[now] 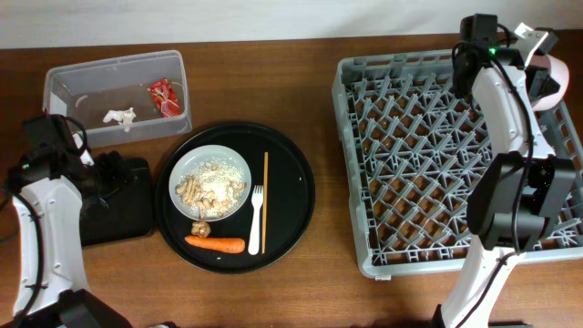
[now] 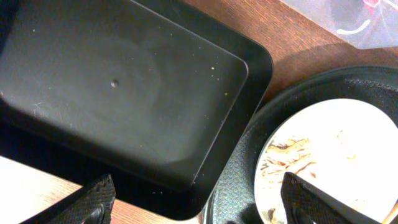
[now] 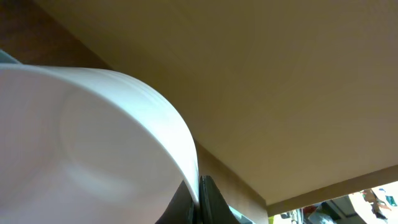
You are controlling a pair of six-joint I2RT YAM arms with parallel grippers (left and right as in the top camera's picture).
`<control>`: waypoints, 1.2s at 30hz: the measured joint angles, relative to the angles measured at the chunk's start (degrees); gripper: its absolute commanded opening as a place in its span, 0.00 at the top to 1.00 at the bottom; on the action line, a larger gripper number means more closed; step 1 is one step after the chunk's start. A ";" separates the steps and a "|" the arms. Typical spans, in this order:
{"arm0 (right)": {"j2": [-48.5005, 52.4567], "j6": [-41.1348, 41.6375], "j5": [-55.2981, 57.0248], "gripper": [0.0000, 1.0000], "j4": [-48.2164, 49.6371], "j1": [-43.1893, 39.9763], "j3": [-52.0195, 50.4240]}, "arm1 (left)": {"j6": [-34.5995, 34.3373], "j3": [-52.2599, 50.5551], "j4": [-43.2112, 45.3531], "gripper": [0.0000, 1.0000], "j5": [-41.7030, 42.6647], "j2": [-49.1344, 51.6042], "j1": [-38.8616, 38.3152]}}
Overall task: Sort waste into correct bins and load items into the dishwasher rack
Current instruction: 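Set the pink bowl on its side in the rack's back right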
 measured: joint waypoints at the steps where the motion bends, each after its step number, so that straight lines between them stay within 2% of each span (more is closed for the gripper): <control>1: 0.15 0.02 -0.28 0.96 0.13 -0.04 0.00 | 0.00 0.00 -0.17 0.15 0.00 0.00 0.00; 10: 5.35 0.39 -1.07 0.96 0.28 -0.02 0.00 | 0.00 0.00 -0.33 0.16 0.00 0.00 0.00; 20: 5.38 0.46 -1.70 0.96 -0.79 2.12 0.07 | 0.00 0.00 -0.33 0.15 0.00 0.00 0.00; 27: 5.38 3.61 -3.56 0.94 -7.04 3.21 -0.55 | 0.00 0.00 -0.33 0.15 0.00 0.00 0.00; 29: 5.38 4.55 -5.16 0.87 -9.27 3.39 -0.68 | 0.00 0.00 -0.33 0.15 0.00 0.00 0.00; 33: 5.38 4.92 -11.93 0.82 -13.94 3.21 -1.68 | 0.00 0.00 -0.33 0.16 0.00 0.00 0.00; 35: 5.38 4.85 -15.15 0.66 -15.67 3.08 -1.88 | 0.00 0.00 -0.33 0.16 0.00 0.00 0.00; 36: 5.38 4.72 -16.52 0.48 -16.44 3.04 -1.88 | 0.00 0.00 -0.35 0.15 0.00 0.00 0.00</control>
